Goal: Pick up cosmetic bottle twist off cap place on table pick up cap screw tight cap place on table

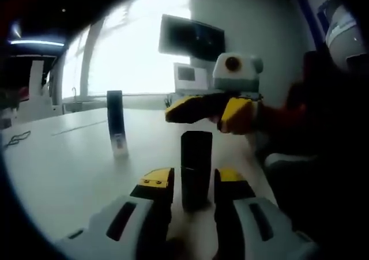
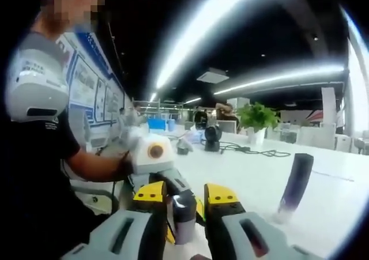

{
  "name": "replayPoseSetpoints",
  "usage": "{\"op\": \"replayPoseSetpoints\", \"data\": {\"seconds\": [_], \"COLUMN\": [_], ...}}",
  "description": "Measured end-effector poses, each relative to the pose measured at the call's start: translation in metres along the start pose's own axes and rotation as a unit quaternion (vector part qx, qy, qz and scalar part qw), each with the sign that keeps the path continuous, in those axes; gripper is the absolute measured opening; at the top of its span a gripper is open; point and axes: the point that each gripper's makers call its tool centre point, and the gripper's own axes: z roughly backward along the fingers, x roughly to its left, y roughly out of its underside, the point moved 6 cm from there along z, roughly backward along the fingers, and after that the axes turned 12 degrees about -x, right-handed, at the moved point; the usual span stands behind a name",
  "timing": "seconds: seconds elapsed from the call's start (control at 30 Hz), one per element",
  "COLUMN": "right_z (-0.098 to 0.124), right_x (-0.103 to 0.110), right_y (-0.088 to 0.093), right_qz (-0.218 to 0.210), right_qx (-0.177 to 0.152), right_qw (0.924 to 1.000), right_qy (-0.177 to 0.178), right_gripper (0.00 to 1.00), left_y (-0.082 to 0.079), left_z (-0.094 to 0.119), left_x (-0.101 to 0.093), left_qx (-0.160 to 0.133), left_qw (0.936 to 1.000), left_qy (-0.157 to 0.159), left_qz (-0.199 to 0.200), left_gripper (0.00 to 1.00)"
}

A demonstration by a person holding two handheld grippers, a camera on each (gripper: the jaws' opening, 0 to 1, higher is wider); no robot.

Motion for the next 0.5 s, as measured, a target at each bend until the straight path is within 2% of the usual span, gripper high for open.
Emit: {"op": "replayPoseSetpoints", "data": {"seconds": [0.2,0.5], "right_z": [0.014,0.029], "right_x": [-0.004,-0.007], "right_y": [-0.006,-0.004], "right_qz": [0.0,-0.007], "right_qx": [-0.007,-0.008], "right_qw": [0.9998,0.9994], "right_qy": [0.016,0.032], "right_gripper": [0.19,0.19], "left_y": [-0.005,-0.008], "left_z": [0.004,0.011], "left_x": [0.002,0.002], "left_qx": [-0.016,-0.013], "left_qw": [0.9997,0.9996], "left_qy": [-0.011,-0.022], "left_qz": [0.015,0.007], "left_gripper": [0.18,0.19]}}
